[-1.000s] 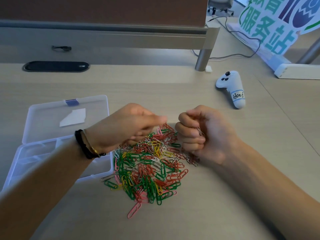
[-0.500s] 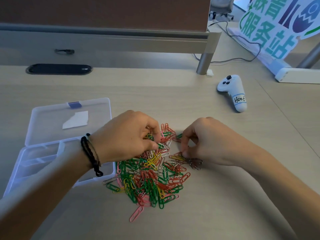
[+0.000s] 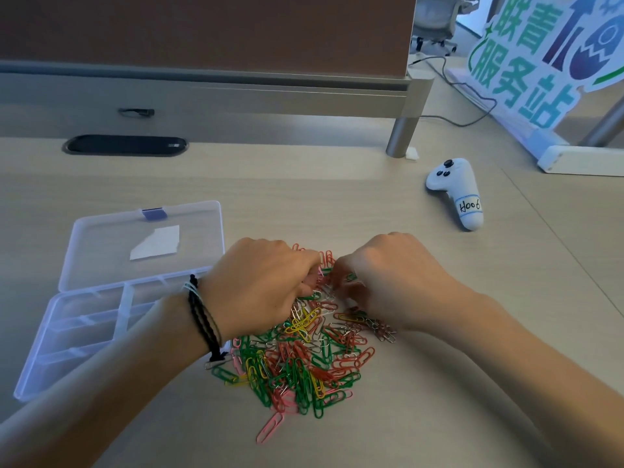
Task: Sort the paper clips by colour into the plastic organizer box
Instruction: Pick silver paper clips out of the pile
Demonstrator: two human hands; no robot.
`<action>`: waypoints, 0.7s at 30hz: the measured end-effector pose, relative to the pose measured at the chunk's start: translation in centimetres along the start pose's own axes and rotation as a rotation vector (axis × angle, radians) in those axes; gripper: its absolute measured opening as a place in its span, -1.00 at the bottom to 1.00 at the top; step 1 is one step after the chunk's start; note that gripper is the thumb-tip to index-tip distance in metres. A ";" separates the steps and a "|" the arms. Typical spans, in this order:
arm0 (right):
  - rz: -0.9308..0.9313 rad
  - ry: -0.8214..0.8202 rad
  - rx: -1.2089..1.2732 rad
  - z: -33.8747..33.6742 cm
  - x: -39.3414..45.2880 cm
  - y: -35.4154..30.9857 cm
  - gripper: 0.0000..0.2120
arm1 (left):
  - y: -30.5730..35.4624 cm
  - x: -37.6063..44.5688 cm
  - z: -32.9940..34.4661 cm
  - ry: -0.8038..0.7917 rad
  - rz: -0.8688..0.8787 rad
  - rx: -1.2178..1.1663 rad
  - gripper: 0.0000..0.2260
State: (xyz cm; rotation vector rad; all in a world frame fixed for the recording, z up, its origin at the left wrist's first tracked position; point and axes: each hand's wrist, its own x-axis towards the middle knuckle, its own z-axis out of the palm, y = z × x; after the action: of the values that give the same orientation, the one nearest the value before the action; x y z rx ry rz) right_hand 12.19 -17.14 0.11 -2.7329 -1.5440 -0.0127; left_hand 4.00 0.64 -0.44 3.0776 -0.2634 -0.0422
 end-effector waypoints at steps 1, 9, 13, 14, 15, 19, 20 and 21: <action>-0.026 -0.008 -0.040 -0.1 0.1 0.0 -0.78 | 0.0 0.0 0.0 -0.008 -0.001 -0.021 -0.95; -0.111 -0.063 -0.095 -0.8 0.4 -0.2 -0.81 | -0.6 -0.5 -0.6 -0.052 -0.019 -0.264 -0.82; -0.258 0.024 -0.264 -0.5 0.4 -0.3 -0.79 | -1.3 -0.6 -0.4 -0.059 -0.018 -0.310 -0.75; -0.243 0.024 -0.258 -0.4 0.2 -0.2 -0.75 | -1.5 -0.6 -0.4 -0.055 -0.016 -0.324 -0.74; -0.203 0.025 -0.207 -0.2 0.2 -0.1 -0.76 | -1.6 -0.6 -0.3 -0.051 -0.012 -0.342 -0.73; 0.065 0.036 0.582 -0.4 -0.4 0.6 -0.81 | -1.8 -0.6 -0.6 -0.065 0.005 -0.594 -0.73; 0.116 0.035 0.872 -0.7 -0.5 0.4 -0.78 | -1.7 -0.6 -0.8 -0.079 0.007 -0.716 -0.74; 0.167 0.031 1.102 -1.0 -0.6 0.1 -0.72 | -1.7 -0.6 -0.9 -0.094 0.009 -0.841 -0.75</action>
State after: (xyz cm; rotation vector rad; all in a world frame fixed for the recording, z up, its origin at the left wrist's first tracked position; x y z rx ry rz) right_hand 11.96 -17.70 1.06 -1.9099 -0.8610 0.5926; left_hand 3.76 2.43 0.35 2.2400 -0.1944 -0.2316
